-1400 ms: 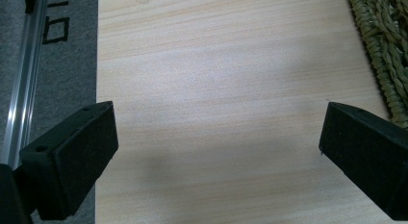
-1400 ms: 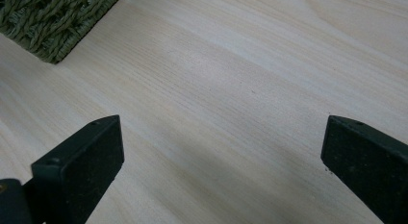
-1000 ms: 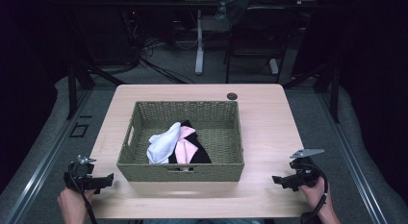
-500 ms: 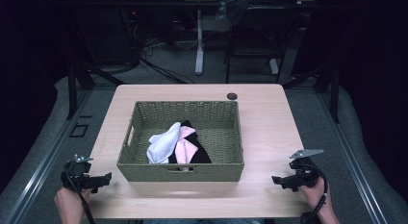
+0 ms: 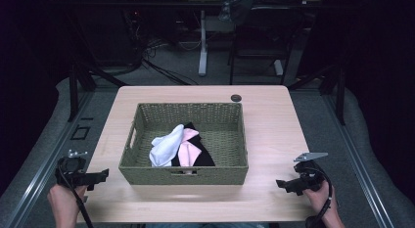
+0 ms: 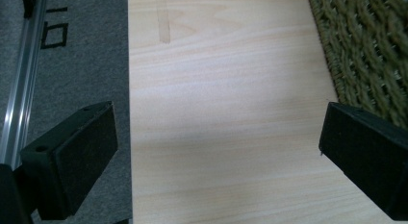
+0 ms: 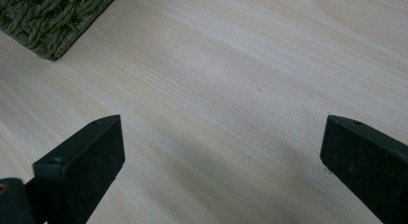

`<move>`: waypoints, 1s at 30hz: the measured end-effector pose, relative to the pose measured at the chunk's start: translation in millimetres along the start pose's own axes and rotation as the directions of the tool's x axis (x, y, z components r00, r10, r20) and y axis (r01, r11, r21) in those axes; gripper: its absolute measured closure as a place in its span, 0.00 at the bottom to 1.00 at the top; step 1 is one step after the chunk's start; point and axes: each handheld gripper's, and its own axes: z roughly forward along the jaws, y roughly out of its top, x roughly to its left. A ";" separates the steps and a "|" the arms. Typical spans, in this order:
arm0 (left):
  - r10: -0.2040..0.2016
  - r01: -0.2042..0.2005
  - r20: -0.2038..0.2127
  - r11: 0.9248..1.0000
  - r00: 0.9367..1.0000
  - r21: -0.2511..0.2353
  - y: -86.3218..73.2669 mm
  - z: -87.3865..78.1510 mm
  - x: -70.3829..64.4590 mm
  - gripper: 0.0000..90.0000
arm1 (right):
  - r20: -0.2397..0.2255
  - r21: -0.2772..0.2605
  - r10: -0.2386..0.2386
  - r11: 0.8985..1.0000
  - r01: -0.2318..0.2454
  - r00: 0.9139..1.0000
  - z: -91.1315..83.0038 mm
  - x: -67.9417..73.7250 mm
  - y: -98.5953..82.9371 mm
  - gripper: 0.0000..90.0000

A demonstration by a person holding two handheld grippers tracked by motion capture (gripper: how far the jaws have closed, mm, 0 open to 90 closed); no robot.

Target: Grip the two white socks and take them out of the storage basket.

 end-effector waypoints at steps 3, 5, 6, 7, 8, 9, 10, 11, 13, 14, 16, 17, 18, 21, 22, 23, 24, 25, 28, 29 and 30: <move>0.008 -0.008 0.000 1.000 1.000 -0.006 9.1 -7.7 -0.3 0.00 | -0.002 0.000 -0.001 1.000 0.001 1.000 0.5 0.5 0.1 0.01; 0.021 -0.021 -0.001 1.000 1.000 -0.003 11.8 -9.8 0.2 0.00 | -0.002 0.000 -0.001 1.000 0.001 1.000 0.5 0.6 0.1 0.01; 0.026 -0.026 0.000 1.000 1.000 -0.006 16.6 -13.1 -0.8 0.00 | -0.003 0.001 -0.001 1.000 0.001 1.000 0.6 0.6 0.1 0.01; 0.027 -0.027 0.002 1.000 1.000 -0.007 19.0 -14.3 -1.5 0.00 | -0.002 0.002 -0.002 1.000 0.002 1.000 0.6 0.6 0.1 0.01; 0.027 -0.027 0.002 1.000 1.000 -0.007 19.0 -14.3 -1.5 0.00 | -0.002 0.002 -0.002 1.000 0.002 1.000 0.6 0.6 0.1 0.01; 0.036 -0.036 0.005 0.999 0.999 -0.005 22.2 -15.7 -2.1 0.00 | -0.004 0.001 -0.001 1.000 0.001 1.000 0.6 0.6 0.1 0.01; 0.038 -0.038 0.006 0.999 0.999 -0.007 24.0 -16.4 -2.8 0.00 | -0.004 0.001 -0.001 1.000 0.001 1.000 0.6 0.6 0.1 0.01; 0.040 -0.040 0.011 0.999 0.999 -0.007 27.0 -17.4 -4.4 0.00 | -0.005 0.001 -0.001 1.000 0.001 1.000 0.6 0.6 0.1 0.01; 0.051 -0.051 0.017 0.999 0.999 -0.008 32.4 -19.2 -6.1 0.00 | -0.004 -0.001 -0.001 1.000 0.001 1.000 0.5 0.6 0.0 0.01; 0.054 -0.054 0.022 0.999 0.998 -0.006 34.5 -19.6 -7.1 0.00 | -0.005 -0.001 0.000 1.000 0.000 1.000 0.5 0.5 0.0 0.01; 0.066 -0.066 0.026 0.998 0.997 -0.005 40.8 -21.3 -9.7 0.00 | -0.005 -0.001 -0.001 1.000 0.001 1.000 0.5 0.6 0.0 0.01; 0.079 -0.079 0.032 0.997 0.996 -0.001 47.5 -23.0 -13.0 0.00 | -0.003 0.001 -0.002 1.000 0.002 1.000 0.5 0.5 0.0 0.01; 0.079 -0.079 0.032 0.997 0.996 -0.001 47.5 -23.0 -13.0 0.00 | -0.005 -0.001 0.000 1.000 0.000 1.000 0.5 0.6 0.0 0.01; 0.102 -0.102 0.041 0.995 0.994 0.001 58.7 -26.6 -17.4 0.00 | -0.006 -0.002 -0.001 1.000 0.001 1.000 0.4 0.5 -0.1 0.01; 0.105 -0.105 0.042 0.994 0.994 -0.004 61.9 -27.5 -19.1 0.00 | -0.005 -0.002 0.000 1.000 0.000 1.000 0.3 0.5 -0.1 0.01; 0.114 -0.114 0.048 0.993 0.992 -0.005 67.8 -29.8 -21.4 0.00 | -0.005 -0.002 0.000 1.000 0.000 1.000 0.2 0.5 -0.2 0.01; 0.114 -0.114 0.048 0.993 0.992 -0.005 67.8 -29.8 -21.4 0.00 | -0.005 -0.002 0.000 1.000 0.000 1.000 0.2 0.5 -0.2 0.01; 0.121 -0.121 0.054 0.993 0.991 -0.008 71.9 -31.2 -23.3 0.00 | -0.006 -0.003 0.000 1.000 0.000 1.000 0.2 0.6 -0.2 0.01; 0.138 -0.138 0.055 0.990 0.989 -0.013 80.6 -33.6 -28.9 0.00 | -0.006 -0.003 0.000 1.000 0.000 1.000 0.3 0.7 -0.2 0.01; 0.149 -0.148 0.059 0.989 0.987 -0.013 84.8 -34.6 -31.4 0.00 | -0.006 -0.002 0.000 1.000 0.000 1.000 0.3 0.8 -0.2 0.01; 0.153 -0.152 0.064 0.988 0.986 -0.015 88.1 -35.1 -33.6 0.00 | -0.007 -0.003 -0.001 1.000 0.001 1.000 0.3 0.7 -0.1 0.01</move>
